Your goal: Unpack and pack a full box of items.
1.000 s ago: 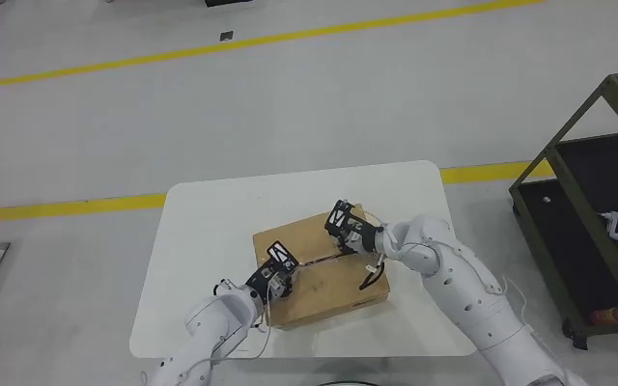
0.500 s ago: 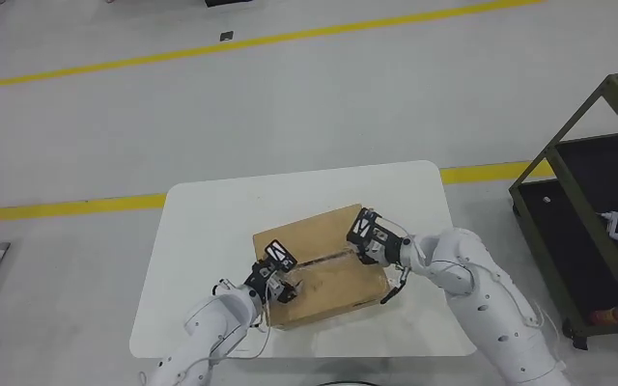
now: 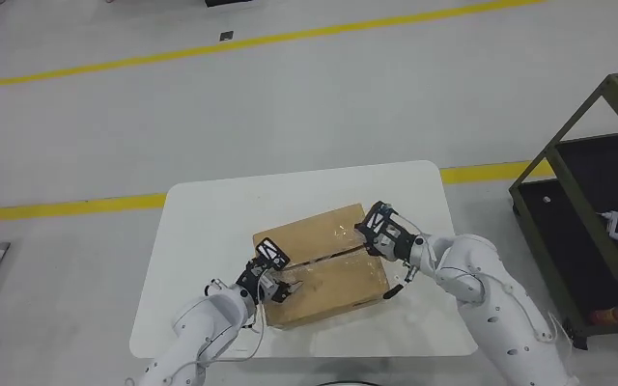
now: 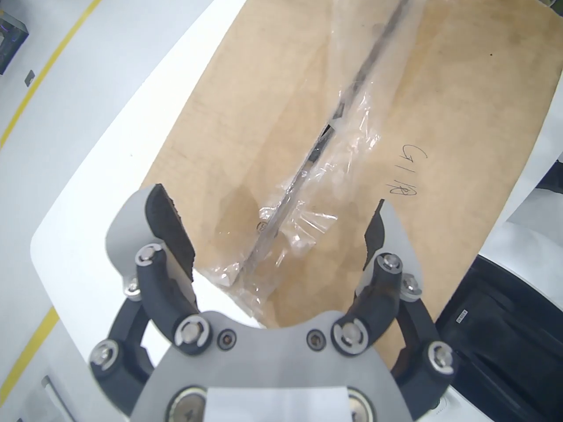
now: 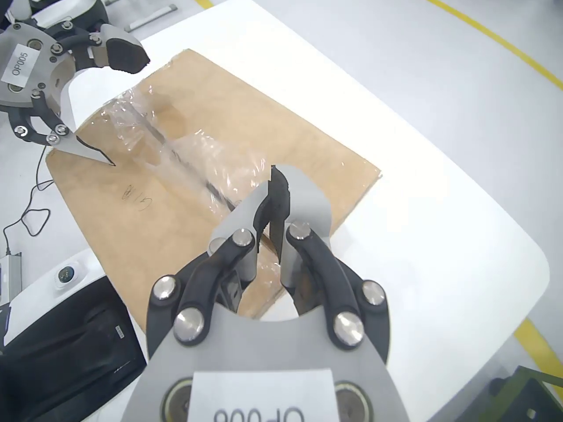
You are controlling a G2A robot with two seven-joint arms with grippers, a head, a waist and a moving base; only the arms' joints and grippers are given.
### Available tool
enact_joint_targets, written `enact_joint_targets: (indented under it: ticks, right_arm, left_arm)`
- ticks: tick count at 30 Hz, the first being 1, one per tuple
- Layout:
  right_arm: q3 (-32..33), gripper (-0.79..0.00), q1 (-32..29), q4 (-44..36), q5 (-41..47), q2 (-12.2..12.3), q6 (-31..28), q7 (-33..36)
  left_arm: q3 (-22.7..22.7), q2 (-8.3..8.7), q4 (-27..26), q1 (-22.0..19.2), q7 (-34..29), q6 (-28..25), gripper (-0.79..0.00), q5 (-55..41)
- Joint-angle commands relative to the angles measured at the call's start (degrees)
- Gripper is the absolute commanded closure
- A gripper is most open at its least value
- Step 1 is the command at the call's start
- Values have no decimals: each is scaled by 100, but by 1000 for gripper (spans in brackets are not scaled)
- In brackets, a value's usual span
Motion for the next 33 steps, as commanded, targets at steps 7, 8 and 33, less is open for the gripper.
enact_joint_targets:
  ticks: [7,8,33]
  right_arm:
    - [456,0,-216,-318,294,69,116,-228]
    - [480,0,-230,-381,333,76,79,-225]
    - [-2524,0,2077,1809,417,-667,278,-458]
  left_arm:
    - [-622,83,-383,359,-85,4,-785,-435]
    - [-694,90,-411,391,-93,43,-785,-481]
    - [-1600,116,-272,672,31,1512,-785,-829]
